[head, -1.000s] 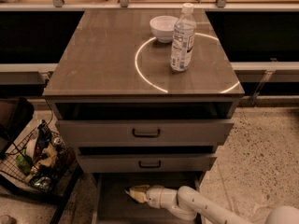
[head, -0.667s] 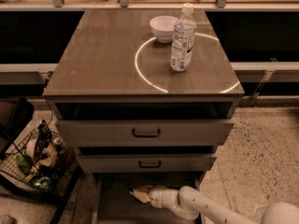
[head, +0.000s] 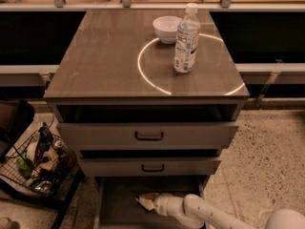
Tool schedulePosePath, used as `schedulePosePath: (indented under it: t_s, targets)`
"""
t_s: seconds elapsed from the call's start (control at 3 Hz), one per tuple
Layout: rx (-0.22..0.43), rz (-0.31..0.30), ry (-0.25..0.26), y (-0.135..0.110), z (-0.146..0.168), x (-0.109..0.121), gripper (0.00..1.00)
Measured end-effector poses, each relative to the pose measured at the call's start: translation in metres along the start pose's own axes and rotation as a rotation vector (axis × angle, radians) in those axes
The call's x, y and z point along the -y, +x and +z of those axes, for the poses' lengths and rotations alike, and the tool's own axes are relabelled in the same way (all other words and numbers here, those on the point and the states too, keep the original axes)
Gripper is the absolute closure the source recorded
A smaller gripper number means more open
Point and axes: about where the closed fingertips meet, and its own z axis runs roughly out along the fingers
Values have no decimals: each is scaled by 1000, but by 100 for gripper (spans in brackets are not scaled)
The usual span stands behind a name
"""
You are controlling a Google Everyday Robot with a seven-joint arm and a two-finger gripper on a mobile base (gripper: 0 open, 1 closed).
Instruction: Place rxbar blueberry into bottom drawer
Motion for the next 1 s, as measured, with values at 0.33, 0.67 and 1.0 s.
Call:
schedulePosePath:
  t_s: [0.33,0.67,1.0]
  targets:
    - [-1,0,-3,0,1,-1,62]
    - [-1,1,-6,1,3,-3,38]
    - [-2,1,-9,1,4,-4,15]
